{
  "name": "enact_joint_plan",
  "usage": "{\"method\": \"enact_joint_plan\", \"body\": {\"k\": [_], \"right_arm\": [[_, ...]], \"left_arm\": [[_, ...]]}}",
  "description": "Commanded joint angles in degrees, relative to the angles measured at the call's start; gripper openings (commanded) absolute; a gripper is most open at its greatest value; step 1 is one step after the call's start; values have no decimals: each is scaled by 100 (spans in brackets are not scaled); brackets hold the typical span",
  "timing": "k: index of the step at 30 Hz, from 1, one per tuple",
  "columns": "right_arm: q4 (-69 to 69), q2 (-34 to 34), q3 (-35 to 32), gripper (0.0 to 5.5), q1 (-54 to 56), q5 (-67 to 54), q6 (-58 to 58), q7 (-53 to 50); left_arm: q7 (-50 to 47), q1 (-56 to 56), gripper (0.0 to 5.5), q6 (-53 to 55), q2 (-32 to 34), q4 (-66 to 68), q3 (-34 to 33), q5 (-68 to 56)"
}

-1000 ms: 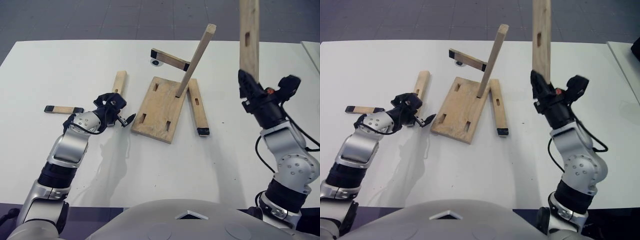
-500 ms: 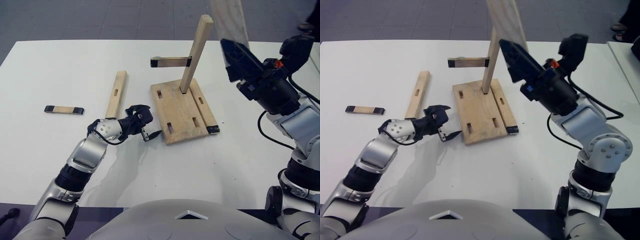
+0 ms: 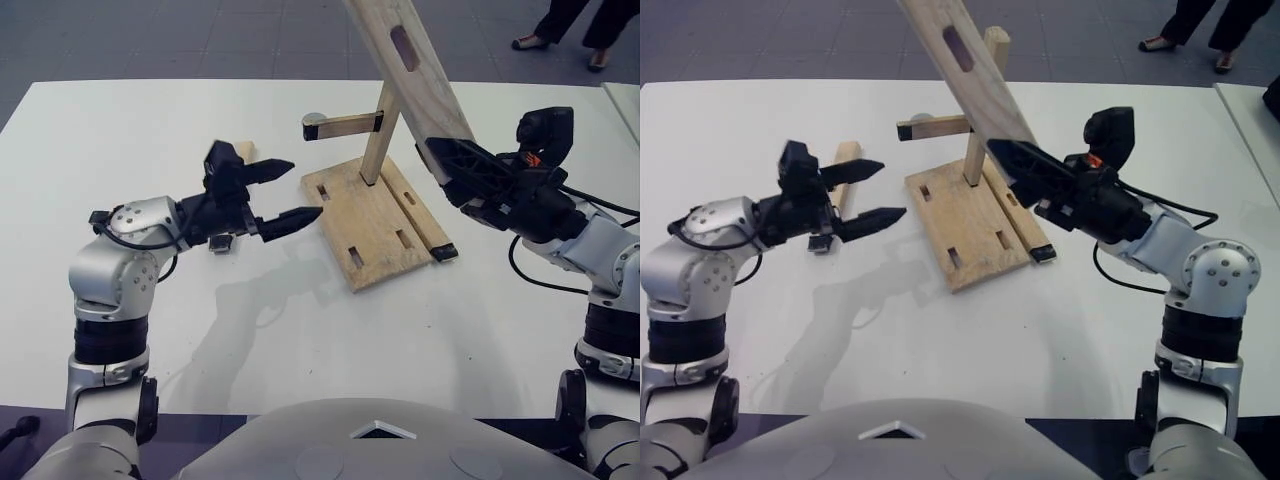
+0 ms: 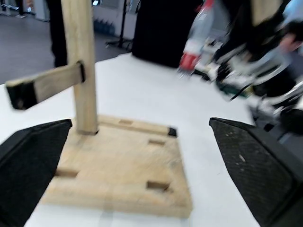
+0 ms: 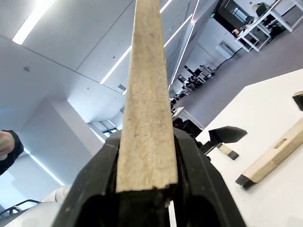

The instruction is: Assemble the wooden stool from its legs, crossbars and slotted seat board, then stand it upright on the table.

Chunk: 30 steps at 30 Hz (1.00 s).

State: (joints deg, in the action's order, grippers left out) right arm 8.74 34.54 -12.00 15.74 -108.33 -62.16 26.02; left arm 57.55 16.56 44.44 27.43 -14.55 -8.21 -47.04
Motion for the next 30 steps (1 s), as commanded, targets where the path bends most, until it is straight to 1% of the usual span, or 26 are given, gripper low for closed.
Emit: {"method": "enact_joint_plan", "body": {"k": [1, 4, 9, 15, 21, 27, 28, 29, 30], "right_arm": [[-120, -137, 180, 104, 205, -460, -126, -35], [-124, -233, 207, 104, 235, -466, -438, 346], [-135, -313, 393, 104, 238, -466, -806, 819], [-201, -383, 617, 104, 245, -466, -929, 1016], [-221, -417, 784, 104, 192, -466, -1011, 1167], [-144, -544, 1000, 104, 60, -466, -998, 1275], [-147, -566, 1013, 104, 67, -466, -989, 1278], [-127, -593, 1023, 104, 70, -466, -967, 1260], [-117, -614, 1031, 104, 75, -466, -953, 1241]], "left_arm": [[10, 359, 540, 939, -251, 471, -361, -1424], [-202, 495, 540, 1260, -405, 674, -459, -2012], [-249, 828, 540, 1271, -599, 958, -329, -2188], [-119, 1160, 540, 1331, -719, 734, -216, -2495], [-289, 1463, 540, 1368, -894, 610, -205, -2938], [-232, 1849, 540, 1273, -1060, 639, -6, -2991], [-225, 1882, 521, 1255, -1080, 652, 8, -2973], [-162, 1914, 517, 1235, -1077, 662, 42, -2922], [-110, 1925, 497, 1210, -1072, 663, 71, -2873]]}}
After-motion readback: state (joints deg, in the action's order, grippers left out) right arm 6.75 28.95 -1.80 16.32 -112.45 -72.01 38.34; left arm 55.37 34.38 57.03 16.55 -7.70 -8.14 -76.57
